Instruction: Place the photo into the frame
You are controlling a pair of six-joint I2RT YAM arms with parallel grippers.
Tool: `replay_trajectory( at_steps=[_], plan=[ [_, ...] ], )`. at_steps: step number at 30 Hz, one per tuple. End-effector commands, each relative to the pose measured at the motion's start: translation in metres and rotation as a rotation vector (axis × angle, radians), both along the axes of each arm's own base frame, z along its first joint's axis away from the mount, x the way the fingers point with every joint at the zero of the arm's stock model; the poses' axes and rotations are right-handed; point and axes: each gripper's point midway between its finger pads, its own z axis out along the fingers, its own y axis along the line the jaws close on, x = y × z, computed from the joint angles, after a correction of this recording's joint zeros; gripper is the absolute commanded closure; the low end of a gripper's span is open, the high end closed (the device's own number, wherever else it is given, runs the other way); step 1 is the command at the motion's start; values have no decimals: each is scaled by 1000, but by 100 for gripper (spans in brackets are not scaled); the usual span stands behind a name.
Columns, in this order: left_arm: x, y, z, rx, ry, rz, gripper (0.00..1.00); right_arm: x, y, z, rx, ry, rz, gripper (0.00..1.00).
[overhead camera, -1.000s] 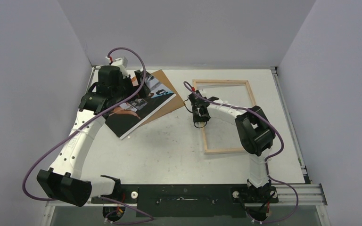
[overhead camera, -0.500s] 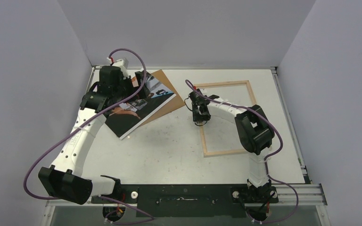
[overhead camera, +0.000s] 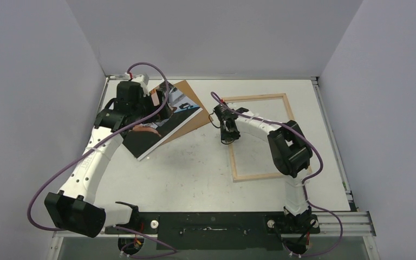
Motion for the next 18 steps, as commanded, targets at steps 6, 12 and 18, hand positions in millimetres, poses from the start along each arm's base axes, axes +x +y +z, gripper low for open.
replay_trajectory(
  at_steps=[6,12,18],
  plan=[
    [-1,2,-4,-39,-27,30,3,17,42,7,98,-38,-103,90],
    [-5,3,-22,-25,20,28,3,26,49,2,110,-48,-89,88],
    [-2,4,-34,-12,51,34,3,27,78,9,228,-43,49,84]
  ],
)
